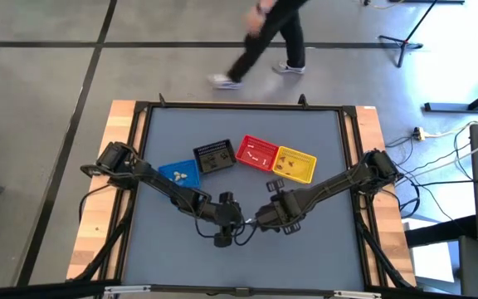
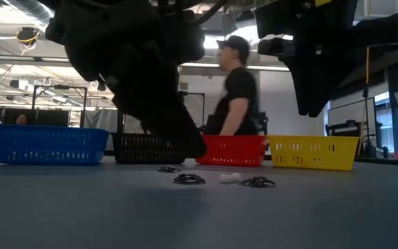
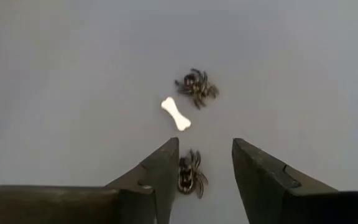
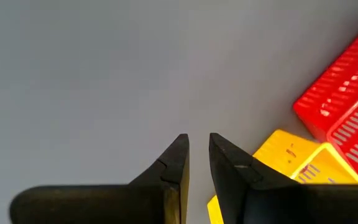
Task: Sort Halloween decoration
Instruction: Put the black spider toy into the black bin
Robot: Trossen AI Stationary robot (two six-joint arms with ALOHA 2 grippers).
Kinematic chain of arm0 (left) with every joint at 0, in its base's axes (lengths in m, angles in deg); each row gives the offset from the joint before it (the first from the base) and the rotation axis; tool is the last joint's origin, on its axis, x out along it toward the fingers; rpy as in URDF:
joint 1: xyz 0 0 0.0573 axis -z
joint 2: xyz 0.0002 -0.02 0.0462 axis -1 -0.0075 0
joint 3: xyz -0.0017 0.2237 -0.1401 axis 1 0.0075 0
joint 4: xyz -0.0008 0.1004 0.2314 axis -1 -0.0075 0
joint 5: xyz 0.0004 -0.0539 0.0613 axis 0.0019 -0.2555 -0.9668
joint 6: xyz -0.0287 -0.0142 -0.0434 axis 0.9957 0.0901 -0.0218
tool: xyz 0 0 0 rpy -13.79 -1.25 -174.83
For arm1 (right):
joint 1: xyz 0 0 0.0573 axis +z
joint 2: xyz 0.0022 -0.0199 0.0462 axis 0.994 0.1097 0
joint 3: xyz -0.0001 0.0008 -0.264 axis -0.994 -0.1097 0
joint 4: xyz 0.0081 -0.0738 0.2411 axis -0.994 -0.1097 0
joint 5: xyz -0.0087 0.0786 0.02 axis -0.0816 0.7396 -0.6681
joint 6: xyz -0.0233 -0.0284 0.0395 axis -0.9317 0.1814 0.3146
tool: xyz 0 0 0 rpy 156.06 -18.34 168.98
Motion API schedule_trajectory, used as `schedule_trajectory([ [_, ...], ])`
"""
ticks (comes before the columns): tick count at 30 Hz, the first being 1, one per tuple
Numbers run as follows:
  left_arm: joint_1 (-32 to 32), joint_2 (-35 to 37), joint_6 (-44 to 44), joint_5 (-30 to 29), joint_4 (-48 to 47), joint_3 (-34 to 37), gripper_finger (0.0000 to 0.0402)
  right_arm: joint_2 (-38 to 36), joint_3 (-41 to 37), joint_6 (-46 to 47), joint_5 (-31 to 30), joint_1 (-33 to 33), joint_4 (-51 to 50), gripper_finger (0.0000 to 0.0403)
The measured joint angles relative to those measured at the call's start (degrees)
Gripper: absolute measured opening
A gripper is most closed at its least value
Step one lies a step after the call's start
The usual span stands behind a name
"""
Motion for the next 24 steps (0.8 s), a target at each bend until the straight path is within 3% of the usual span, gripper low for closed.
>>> schedule_trajectory([
  [11, 0.0, -3.2, 1.3, -1.0, 0.0, 0.0, 0.021, 0.0, 0.0, 0.0, 0.0, 0.0, 1.7, 0.006],
  [19, 0.1, -4.4, 1.0, -3.3, 0.0, -0.1, 0.02, 0.0, 0.0, 0.0, 0.0, 0.0, 2.0, 0.006],
  [24, 0.3, -4.4, 0.9, -3.8, -0.5, -0.1, 0.0166, 0.0, 0.0, 0.0, 0.0, 0.0, 1.9, 0.006],
])
